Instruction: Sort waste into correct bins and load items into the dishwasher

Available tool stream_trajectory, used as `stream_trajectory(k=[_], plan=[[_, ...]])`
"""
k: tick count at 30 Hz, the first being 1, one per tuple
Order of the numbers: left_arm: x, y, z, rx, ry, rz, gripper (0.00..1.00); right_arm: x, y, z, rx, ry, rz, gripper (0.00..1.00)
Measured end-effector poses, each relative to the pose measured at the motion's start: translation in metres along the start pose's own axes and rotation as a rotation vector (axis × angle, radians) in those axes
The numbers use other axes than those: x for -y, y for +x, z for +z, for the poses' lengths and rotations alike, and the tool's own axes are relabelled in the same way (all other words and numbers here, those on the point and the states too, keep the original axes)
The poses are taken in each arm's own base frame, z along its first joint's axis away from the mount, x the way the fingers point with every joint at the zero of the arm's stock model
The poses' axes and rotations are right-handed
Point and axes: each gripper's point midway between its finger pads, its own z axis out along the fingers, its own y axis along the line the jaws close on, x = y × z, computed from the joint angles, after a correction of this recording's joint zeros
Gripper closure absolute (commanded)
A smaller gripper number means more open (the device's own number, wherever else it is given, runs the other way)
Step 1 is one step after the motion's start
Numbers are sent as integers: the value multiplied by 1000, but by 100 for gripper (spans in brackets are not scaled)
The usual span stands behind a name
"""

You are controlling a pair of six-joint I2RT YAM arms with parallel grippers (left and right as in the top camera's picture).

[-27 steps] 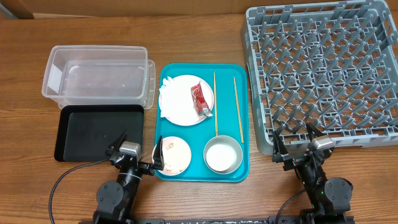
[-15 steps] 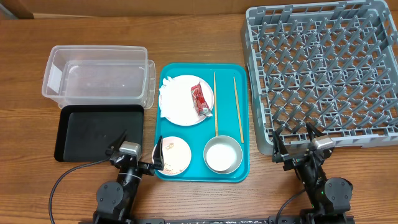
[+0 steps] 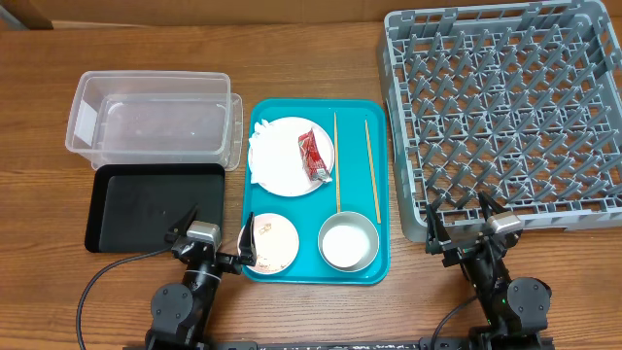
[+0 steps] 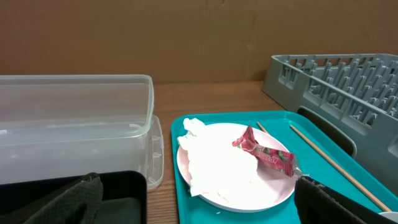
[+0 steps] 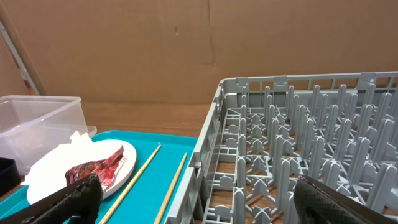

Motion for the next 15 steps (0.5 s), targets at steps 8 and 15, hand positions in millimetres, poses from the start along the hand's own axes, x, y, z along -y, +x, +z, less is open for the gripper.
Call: stream_trajectory(k=[8, 15], plan=[[0, 0, 0, 0, 0, 0, 0, 0, 0, 0, 0, -1, 26, 0], [0, -3, 0, 11, 1, 0, 0, -4, 1, 0, -5, -22, 181, 0]])
